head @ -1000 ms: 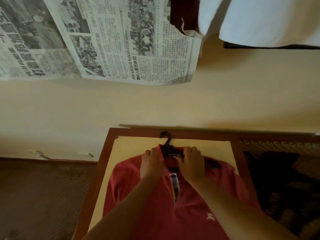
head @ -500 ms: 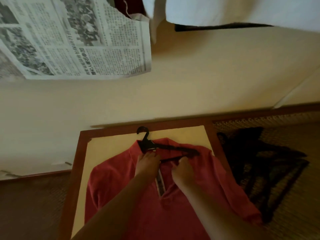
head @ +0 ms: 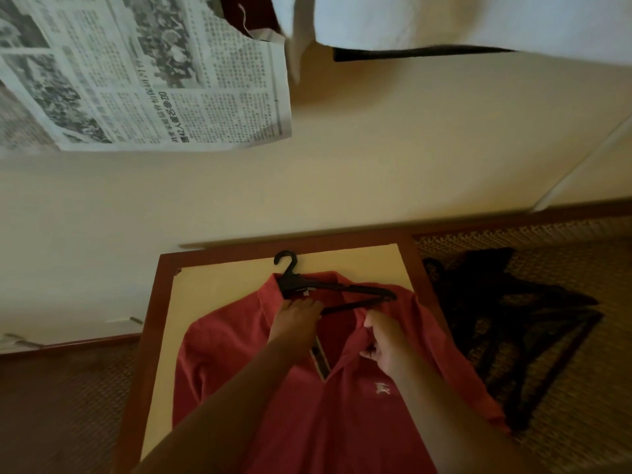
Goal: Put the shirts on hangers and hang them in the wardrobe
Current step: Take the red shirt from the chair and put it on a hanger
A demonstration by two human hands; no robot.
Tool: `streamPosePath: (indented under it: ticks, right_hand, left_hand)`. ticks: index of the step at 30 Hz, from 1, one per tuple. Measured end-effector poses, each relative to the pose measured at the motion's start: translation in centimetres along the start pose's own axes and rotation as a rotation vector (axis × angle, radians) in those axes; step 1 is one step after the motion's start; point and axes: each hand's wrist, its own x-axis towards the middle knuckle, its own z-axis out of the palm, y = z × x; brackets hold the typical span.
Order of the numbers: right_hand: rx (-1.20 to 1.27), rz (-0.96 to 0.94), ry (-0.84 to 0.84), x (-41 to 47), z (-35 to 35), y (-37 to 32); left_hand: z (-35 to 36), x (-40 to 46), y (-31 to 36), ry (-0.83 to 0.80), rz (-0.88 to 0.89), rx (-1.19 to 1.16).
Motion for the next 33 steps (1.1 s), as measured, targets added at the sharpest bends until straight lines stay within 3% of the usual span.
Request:
streamPosePath:
  ticks: [10, 16, 20, 25, 29, 33]
  right_hand:
    - [0.152, -0.128, 0.010, 1.0, -1.6, -0.2]
    - [-0.192, -0.434, 0.000, -1.2, -2.5, -1.8]
    - [-0.473, -0.611, -0.073, -2.6, -0.7, -2.5]
    - [-0.681, -0.593, -0.083, -1.7, 2.7, -2.3]
    - [-0.715, -0.497, -0.070, 0.2, 4.7, -1.8]
    - [-0.596, -0.401, -0.061, 1.0, 5.7, -1.7]
  left_hand:
    - [-0.4, -3.2, -2.4, -0.044, -0.014, 0.056]
    - [0.9, -4.0, -2.6, -0.145, 0.014, 0.087]
    - [0.8, -1.7, -1.2, -0.041, -0.015, 0.096]
    - [-0.9, 2.2, -0.6, 0.050, 0.046, 0.001]
    - [-1.3, 1.0, -3.6, -0.114, 0.028, 0.133]
    - [-1.1, 0.1, -4.8, -0.134, -0.045, 0.278]
